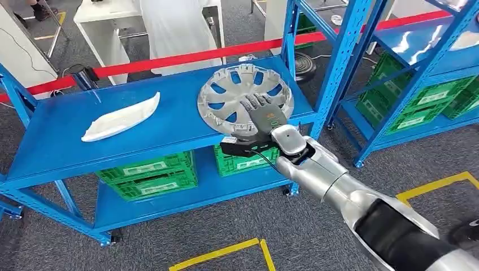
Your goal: Take the parts from the cabinet and place them on the table.
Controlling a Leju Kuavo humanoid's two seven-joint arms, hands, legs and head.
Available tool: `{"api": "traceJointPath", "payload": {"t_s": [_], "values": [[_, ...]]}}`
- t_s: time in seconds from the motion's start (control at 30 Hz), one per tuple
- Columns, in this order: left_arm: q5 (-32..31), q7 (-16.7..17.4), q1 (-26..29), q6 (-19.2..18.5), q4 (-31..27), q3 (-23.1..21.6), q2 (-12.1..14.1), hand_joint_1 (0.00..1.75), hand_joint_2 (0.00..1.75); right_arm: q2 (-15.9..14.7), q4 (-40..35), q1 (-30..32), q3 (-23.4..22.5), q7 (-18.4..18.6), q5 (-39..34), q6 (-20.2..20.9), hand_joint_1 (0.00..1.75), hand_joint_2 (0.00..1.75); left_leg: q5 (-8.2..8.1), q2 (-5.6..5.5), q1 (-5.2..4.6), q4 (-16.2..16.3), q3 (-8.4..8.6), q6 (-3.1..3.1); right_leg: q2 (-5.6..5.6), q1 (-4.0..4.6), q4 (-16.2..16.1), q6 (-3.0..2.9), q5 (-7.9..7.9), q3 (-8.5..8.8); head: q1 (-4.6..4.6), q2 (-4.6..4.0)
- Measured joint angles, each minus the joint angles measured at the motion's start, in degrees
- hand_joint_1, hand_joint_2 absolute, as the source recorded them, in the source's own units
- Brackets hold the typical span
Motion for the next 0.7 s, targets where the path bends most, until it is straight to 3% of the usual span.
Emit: {"api": "traceJointPath", "payload": {"t_s": [0.03, 0.07, 0.17, 0.2, 0.23, 0.27, 0.3, 0.33, 0.37, 0.4, 0.43, 0.5, 0.53, 0.57, 0.6, 0.67, 0.7], "values": [[0.0, 0.0, 0.1, 0.0, 0.0, 0.0, 0.0, 0.0, 0.0, 0.0, 0.0, 0.2, 0.0, 0.0, 0.0, 0.0, 0.0, 0.0, -0.49, 0.0, 0.0, 1.5, -1.58, 0.04, 0.02, 0.0, 0.0, 0.02, -0.35, 0.38, -0.02, 0.0], [0.0, 0.0, 0.2, 0.0, 0.0, 0.0, 0.0, 0.0, 0.0, 0.0, 0.0, 0.4, 0.0, 0.1, 0.1, 0.0, 0.0, 0.0, 0.47, 0.01, 0.01, 0.6, -1.92, 0.03, 0.08, -0.01, 0.0, 0.06, -0.69, 0.84, -0.04, 0.0], [-0.1, -0.1, 0.3, 0.0, 0.0, 0.0, 0.1, 0.0, 0.0, 0.0, 0.0, 0.4, 0.0, 0.1, 0.2, -0.1, 0.0, 0.0, 9.98, 0.04, -0.06, -12.7, 2.47, 0.99, 0.14, -0.03, 0.0, 0.41, -1.97, 2.63, -0.04, 0.0], [-0.1, -0.1, 0.4, 0.0, 0.0, 0.0, 0.2, 0.0, 0.0, -0.1, 0.0, 0.4, 0.0, 0.1, 0.2, -0.1, 0.0, 0.0, 10.78, 0.13, -0.3, -15.9, 3.28, 1.27, 0.12, 0.11, 0.1, 0.68, -2.36, 3.08, -0.04, 0.0], [-0.1, -0.2, 0.2, 0.0, 0.0, 0.0, 0.2, 0.0, 0.0, -0.1, 0.0, 0.4, 0.0, 0.1, 0.3, -0.1, 0.0, 0.0, 7.74, 0.24, -0.5, -15.5, 3.36, 1.36, 0.21, 0.18, 0.0, 1.06, -2.7, 2.93, -0.11, 0.0], [-0.1, -0.2, 0.1, -0.1, 0.0, 0.0, 0.2, 0.0, 0.0, -0.1, 0.0, 0.3, 0.0, 0.1, 0.3, -0.1, 0.0, 0.0, 8.3, 0.18, -0.64, -15.7, 3.92, 1.79, 0.18, 0.13, -0.4, 1.56, -3.03, 2.9, -0.15, 0.0], [-0.1, -0.2, 0.3, -0.1, 0.0, 0.1, 0.2, 0.0, 0.0, -0.2, 0.0, 0.4, 0.0, 0.1, 0.3, -0.1, 0.0, 0.0, 9.37, 0.1, -0.47, -16.5, 3.64, 2.4, 0.19, 0.17, 0.5, 1.92, -2.4, 3.4, -0.07, 0.0], [-0.1, -0.2, 0.4, -0.1, 0.0, 0.1, 0.2, 0.0, 0.0, -0.2, 0.0, 0.4, 0.0, 0.1, 0.3, -0.2, 0.0, 0.0, 9.57, 0.06, -0.47, -16.4, 4.88, 2.85, 0.19, 0.28, 0.6, 2.25, -2.24, 3.66, -0.07, 0.0], [-0.1, -0.2, 0.3, -0.1, 0.0, 0.1, 0.1, 0.0, 0.0, -0.4, 0.0, 0.4, 0.0, 0.1, 0.3, -0.2, 0.0, 0.0, 9.63, 0.16, -0.2, -16.8, 5.65, 3.15, 0.09, 0.09, 1.1, 2.54, -3.04, 3.59, -0.09, 0.0], [-0.1, -0.2, 0.2, -0.1, 0.0, 0.1, 0.1, 0.0, 0.0, -0.5, 0.0, 0.3, 0.0, 0.1, 0.3, -0.3, 0.0, 0.0, 9.47, 0.15, -0.22, -16.8, 5.98, 3.42, 0.07, 0.02, 2.7, 2.76, -3.89, 3.06, -0.04, 0.0], [-0.1, -0.2, 0.2, -0.1, 0.0, 0.1, 0.1, 0.0, 0.0, -0.6, 0.0, 0.2, 0.0, 0.1, 0.2, -0.4, 0.0, 0.0, 9.3, 0.12, -0.22, -16.8, 6.05, 3.68, 0.07, 0.0, 5.9, 3.03, -5.28, 1.22, 0.09, 0.0], [-0.1, -0.2, 0.1, -0.1, 0.0, 0.3, 0.2, 0.0, 0.0, -0.9, 0.0, 0.8, -0.1, 0.1, 0.0, -0.7, 0.0, 0.0, 8.86, 0.03, -0.3, -16.7, 6.15, 3.85, 0.07, -0.07, 14.2, 3.43, -8.94, -4.33, 0.13, 0.0], [-0.1, -0.2, 0.1, -0.1, 0.0, 0.4, 0.2, 0.0, 0.0, -1.0, 0.0, 1.3, -0.1, 0.1, 0.0, -0.8, 0.0, 0.0, 8.56, -0.06, -0.31, -16.7, 6.29, 3.81, 0.07, -0.08, 16.5, 3.49, -9.43, -6.46, 0.13, 0.0], [-0.2, -0.2, 0.1, -0.1, 0.0, 0.4, 0.2, 0.0, 0.0, -1.1, 0.0, 1.8, -0.1, 0.1, -0.1, -0.9, 0.0, 0.0, 8.2, -0.11, -0.31, -16.6, 6.61, 3.71, 0.07, -0.1, 16.0, 3.45, -8.11, -7.2, 0.13, 0.0], [-0.2, -0.2, 0.3, -0.1, 0.0, 0.4, 0.2, 0.0, 0.0, -1.1, 0.0, 2.1, -0.1, 0.1, -0.2, -0.9, 0.0, 0.0, 7.81, -0.13, -0.31, -16.4, 7.02, 3.6, 0.06, -0.12, 13.2, 3.35, -5.67, -6.68, 0.15, 0.0], [-0.2, -0.2, 0.3, -0.1, 0.0, 0.4, 0.1, 0.0, 0.0, -1.4, 0.0, 2.2, -0.3, 0.1, -0.2, -0.9, 0.0, 0.0, 6.86, -0.11, -0.29, -16.1, 7.93, 3.23, 0.03, -0.14, 3.3, 2.9, 1.25, -3.33, 0.15, 0.0], [-0.2, -0.2, 0.3, -0.1, 0.0, 0.4, 0.0, 0.0, 0.0, -1.5, 0.0, 2.3, -0.4, 0.2, -0.2, -0.9, 0.0, 0.0, 6.52, -0.11, -0.3, -16.1, 8.12, 2.9, -0.01, 0.0, 1.1, 2.65, 1.39, -2.46, 0.04, 0.0]]}}
